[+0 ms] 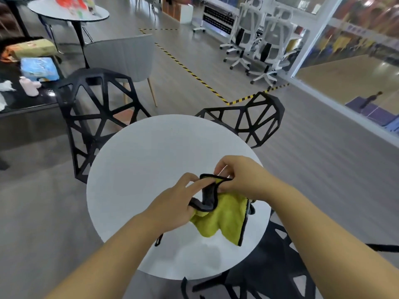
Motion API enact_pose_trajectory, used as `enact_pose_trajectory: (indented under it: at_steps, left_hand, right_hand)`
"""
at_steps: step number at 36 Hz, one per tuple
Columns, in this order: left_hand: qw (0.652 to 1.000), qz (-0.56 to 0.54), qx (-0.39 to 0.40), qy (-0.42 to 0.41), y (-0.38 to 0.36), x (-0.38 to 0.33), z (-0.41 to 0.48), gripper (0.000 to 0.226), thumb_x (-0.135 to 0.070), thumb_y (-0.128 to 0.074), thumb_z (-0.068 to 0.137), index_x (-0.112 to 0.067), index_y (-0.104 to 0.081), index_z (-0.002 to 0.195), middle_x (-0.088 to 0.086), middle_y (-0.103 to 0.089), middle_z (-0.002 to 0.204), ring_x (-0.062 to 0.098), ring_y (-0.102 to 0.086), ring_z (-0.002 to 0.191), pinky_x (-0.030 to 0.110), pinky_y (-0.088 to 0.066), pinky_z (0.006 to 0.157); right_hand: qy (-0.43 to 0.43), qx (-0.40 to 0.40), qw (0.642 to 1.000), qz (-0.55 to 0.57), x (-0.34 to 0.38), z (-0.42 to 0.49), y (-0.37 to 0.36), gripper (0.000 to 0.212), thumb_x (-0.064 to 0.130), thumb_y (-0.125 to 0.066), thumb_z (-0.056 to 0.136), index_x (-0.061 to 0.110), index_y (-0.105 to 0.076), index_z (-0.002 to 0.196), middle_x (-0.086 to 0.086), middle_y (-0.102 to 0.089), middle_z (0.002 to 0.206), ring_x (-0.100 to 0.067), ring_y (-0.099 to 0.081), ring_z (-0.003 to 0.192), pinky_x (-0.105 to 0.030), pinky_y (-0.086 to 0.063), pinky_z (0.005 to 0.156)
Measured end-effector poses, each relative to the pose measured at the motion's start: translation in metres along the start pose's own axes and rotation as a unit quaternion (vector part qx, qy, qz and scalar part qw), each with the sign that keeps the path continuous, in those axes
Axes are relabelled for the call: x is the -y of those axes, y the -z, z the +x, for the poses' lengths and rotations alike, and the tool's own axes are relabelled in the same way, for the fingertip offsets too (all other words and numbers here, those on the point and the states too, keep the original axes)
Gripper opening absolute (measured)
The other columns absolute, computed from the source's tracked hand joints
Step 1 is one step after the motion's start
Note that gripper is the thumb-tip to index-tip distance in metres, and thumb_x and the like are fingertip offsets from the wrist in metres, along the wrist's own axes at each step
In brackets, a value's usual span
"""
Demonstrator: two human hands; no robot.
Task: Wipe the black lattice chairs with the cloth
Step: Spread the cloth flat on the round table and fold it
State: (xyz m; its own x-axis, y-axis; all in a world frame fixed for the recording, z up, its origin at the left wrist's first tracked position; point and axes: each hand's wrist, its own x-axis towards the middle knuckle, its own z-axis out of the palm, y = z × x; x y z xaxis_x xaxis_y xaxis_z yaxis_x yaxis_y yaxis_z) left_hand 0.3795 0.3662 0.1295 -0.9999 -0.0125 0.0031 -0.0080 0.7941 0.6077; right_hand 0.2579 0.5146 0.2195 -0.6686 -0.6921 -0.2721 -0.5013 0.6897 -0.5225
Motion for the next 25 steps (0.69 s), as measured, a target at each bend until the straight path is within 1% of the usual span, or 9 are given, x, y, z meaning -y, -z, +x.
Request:
enact_pose_trajectory:
  at_steps: [4,8,9,11,12,14,19,23,25]
  left_hand:
    - [1.0,-0.007,0.007,0.013,0.002,0.004,0.003,0.064,-0.007,-0.046,0.079,-0.04,-0.038,0.134,-0.017,-0.038,0.122,0.018,-0.052,0.07,0.03,-0.045,0.061]
    - [0.999,0.013,0.029,0.02,0.005,0.006,0.001,0.052,-0.009,-0.049,0.079,-0.034,-0.047,0.125,-0.014,-0.047,0.114,0.017,-0.052,0.078,0.026,-0.041,0.064]
    - [0.999,0.024,0.029,0.017,0.006,0.006,0.001,0.049,-0.009,-0.049,0.08,-0.032,-0.049,0.123,-0.013,-0.049,0.111,0.016,-0.052,0.08,0.026,-0.04,0.065]
    - [0.999,0.041,0.031,0.016,0.008,0.005,0.004,0.04,-0.011,-0.05,0.081,-0.029,-0.053,0.116,-0.012,-0.049,0.1,0.014,-0.047,0.08,0.025,-0.036,0.063]
    - [0.998,0.047,0.034,0.016,0.009,0.005,0.006,0.036,-0.012,-0.05,0.081,-0.027,-0.053,0.113,-0.012,-0.048,0.095,0.013,-0.045,0.079,0.024,-0.034,0.061]
    - [0.997,0.057,0.039,0.018,0.012,0.006,0.008,0.033,-0.013,-0.051,0.081,-0.026,-0.053,0.111,-0.012,-0.047,0.09,0.013,-0.043,0.077,0.024,-0.032,0.06]
    - [0.993,0.096,0.071,0.018,0.023,0.006,0.005,0.032,-0.016,-0.048,0.083,-0.028,-0.05,0.112,-0.008,-0.05,0.09,0.016,-0.048,0.079,0.027,-0.037,0.063]
    - [0.97,0.226,0.081,0.041,0.023,0.0,0.009,0.036,-0.018,-0.044,0.085,-0.034,-0.04,0.118,-0.008,-0.042,0.086,0.019,-0.047,0.074,0.027,-0.032,0.055]
    - [0.952,0.289,0.084,0.063,0.02,-0.005,0.012,0.043,-0.016,-0.045,0.086,-0.035,-0.035,0.123,-0.006,-0.038,0.086,0.021,-0.047,0.072,0.027,-0.03,0.05]
  right_hand:
    - [0.011,-0.009,1.0,-0.003,0.002,-0.002,-0.006,0.024,0.021,-0.075,0.074,0.035,-0.058,0.084,0.015,-0.066,0.085,0.001,-0.056,0.075,-0.016,-0.043,0.059]
    - [0.022,-0.011,1.0,0.008,0.001,-0.006,-0.008,0.021,0.018,-0.072,0.078,0.036,-0.062,0.08,0.018,-0.063,0.081,-0.002,-0.056,0.07,-0.018,-0.045,0.056]
    - [0.025,-0.004,1.0,0.004,0.001,-0.007,-0.009,0.021,0.016,-0.07,0.079,0.036,-0.063,0.081,0.018,-0.062,0.08,-0.004,-0.056,0.07,-0.016,-0.044,0.054]
    - [0.037,0.016,0.998,-0.048,0.001,-0.009,-0.011,0.019,0.015,-0.065,0.085,0.034,-0.066,0.087,0.016,-0.06,0.083,-0.005,-0.053,0.074,-0.011,-0.042,0.058]
    - [0.043,0.026,0.995,-0.084,0.001,-0.008,-0.011,0.019,0.015,-0.062,0.087,0.032,-0.067,0.093,0.013,-0.06,0.086,-0.008,-0.052,0.079,-0.015,-0.043,0.064]
    - [0.044,0.032,0.989,-0.137,0.0,-0.007,-0.012,0.019,0.015,-0.058,0.09,0.028,-0.068,0.101,0.006,-0.061,0.093,-0.012,-0.051,0.085,-0.023,-0.043,0.071]
    - [0.034,0.013,0.981,-0.192,-0.009,-0.003,-0.015,0.021,0.016,-0.053,0.094,0.026,-0.066,0.106,0.001,-0.06,0.101,-0.015,-0.05,0.091,-0.023,-0.037,0.071]
    - [0.054,-0.028,0.971,-0.231,-0.011,0.004,-0.015,0.032,0.004,-0.048,0.092,0.025,-0.065,0.11,0.003,-0.059,0.106,-0.016,-0.052,0.099,-0.024,-0.041,0.078]
    - [0.073,-0.05,0.97,-0.228,-0.008,0.007,-0.013,0.032,0.004,-0.047,0.093,0.023,-0.064,0.111,0.003,-0.058,0.107,-0.017,-0.052,0.1,-0.025,-0.041,0.082]
